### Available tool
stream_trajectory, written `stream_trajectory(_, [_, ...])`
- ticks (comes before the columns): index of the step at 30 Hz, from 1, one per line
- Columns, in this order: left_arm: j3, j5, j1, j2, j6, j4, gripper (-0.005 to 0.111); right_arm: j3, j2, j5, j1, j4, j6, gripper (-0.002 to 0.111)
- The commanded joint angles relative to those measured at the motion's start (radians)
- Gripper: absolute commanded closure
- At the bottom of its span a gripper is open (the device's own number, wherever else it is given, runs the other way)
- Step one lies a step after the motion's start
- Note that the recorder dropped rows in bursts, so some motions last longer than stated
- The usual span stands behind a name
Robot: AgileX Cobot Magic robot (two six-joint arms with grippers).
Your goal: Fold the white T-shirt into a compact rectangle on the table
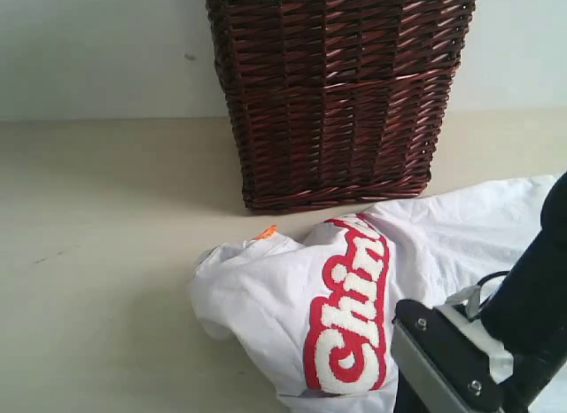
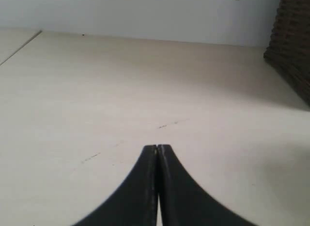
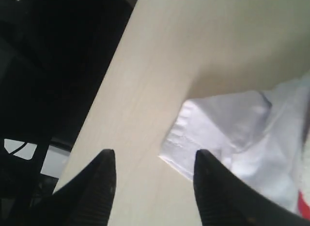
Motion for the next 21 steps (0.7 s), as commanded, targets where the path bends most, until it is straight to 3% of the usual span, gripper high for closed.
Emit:
stream_trajectory(1, [-0.004,-0.011,-0.005,-0.007,0.0,-0.003,0.107,0.015,0.041,-0.081,0.037,0.017,-0.011,0.06])
stream_trajectory(7, [-0.004,-0.011,-0.005,-0.007,0.0,-0.003,0.107,0.015,0.1,-0.181,0.037,0.042,-0.018,0.06])
stream_trajectory(21, [-0.004,-0.011,-0.005,-0.007,0.0,-0.003,0.107,0.015,0.159,-0.195,0.037,0.098,-0.018,0.06])
